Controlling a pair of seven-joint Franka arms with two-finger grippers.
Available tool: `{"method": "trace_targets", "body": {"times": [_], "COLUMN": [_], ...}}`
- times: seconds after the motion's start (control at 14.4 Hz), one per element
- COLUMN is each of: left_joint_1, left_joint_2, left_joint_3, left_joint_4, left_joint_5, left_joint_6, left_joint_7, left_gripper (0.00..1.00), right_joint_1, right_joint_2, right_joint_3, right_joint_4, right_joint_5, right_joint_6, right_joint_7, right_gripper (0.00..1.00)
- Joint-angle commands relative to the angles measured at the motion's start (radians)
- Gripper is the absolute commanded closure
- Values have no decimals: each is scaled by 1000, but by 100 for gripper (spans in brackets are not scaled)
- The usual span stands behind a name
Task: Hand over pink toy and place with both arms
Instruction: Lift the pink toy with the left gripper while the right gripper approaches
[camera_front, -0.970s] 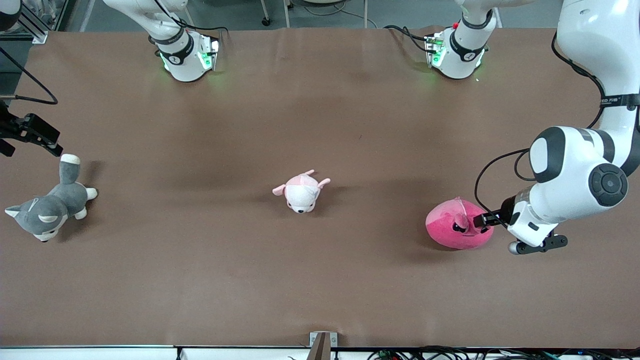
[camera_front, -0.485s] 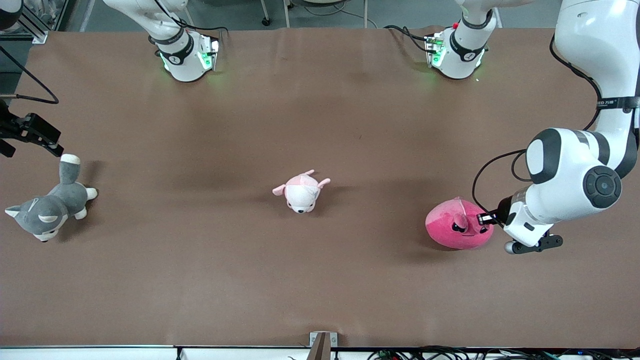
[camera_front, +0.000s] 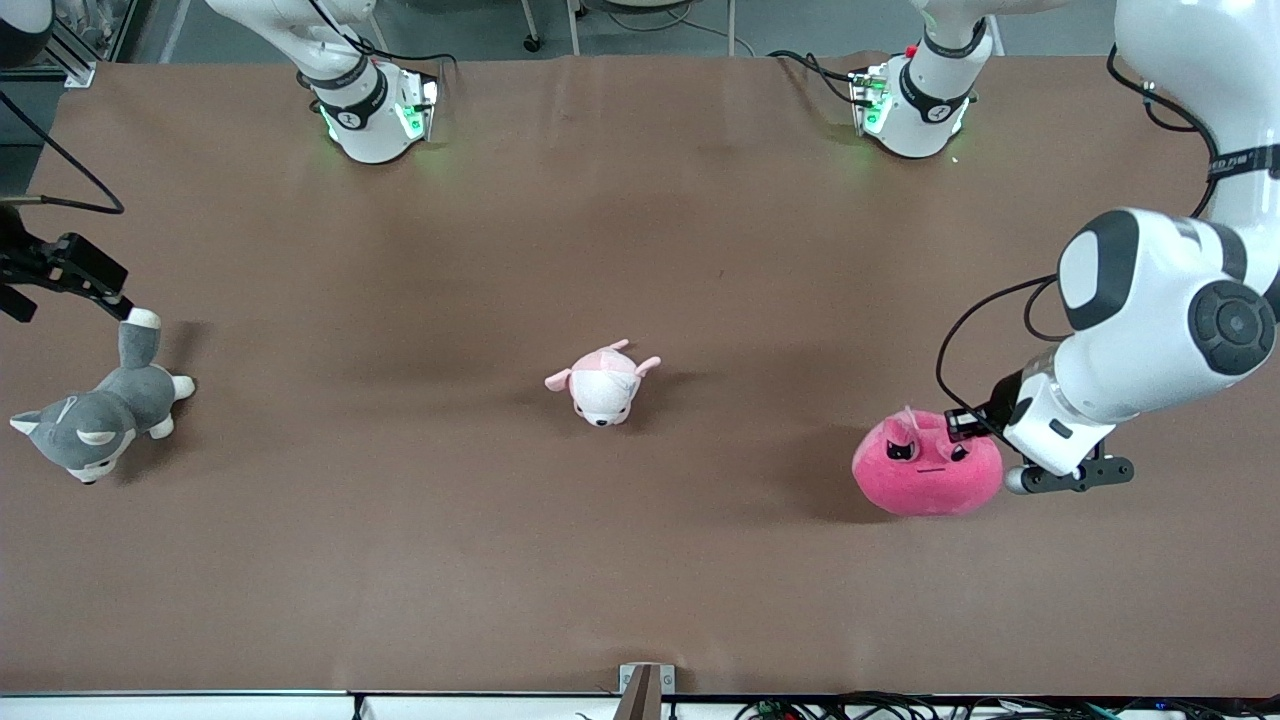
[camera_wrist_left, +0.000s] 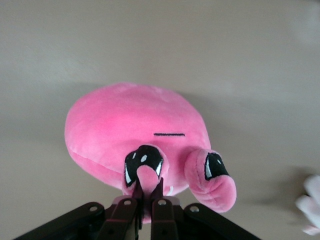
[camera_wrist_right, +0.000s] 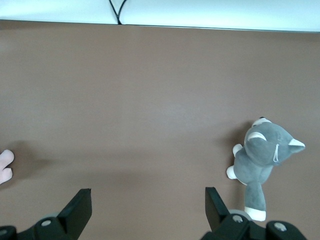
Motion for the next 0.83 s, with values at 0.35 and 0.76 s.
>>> {"method": "trace_targets", "body": {"times": [0.35, 0.76], "left_joint_1": [-4, -10], "left_joint_2": [-54, -50], "left_joint_3": [-220, -387], "left_joint_4": [125, 191], "left_joint_5": [-38, -70], "left_joint_6": [-166, -165], "left_joint_7": [-304, -497], "left_gripper": [100, 100], "right_joint_1": [46, 83], "right_joint_2": [94, 93], "right_joint_3": [2, 5], "right_joint_4": [7, 23], "right_joint_5": [-1, 224], "right_joint_6": [-7, -81], "right_joint_7": [1, 4], "right_gripper": [0, 5]}}
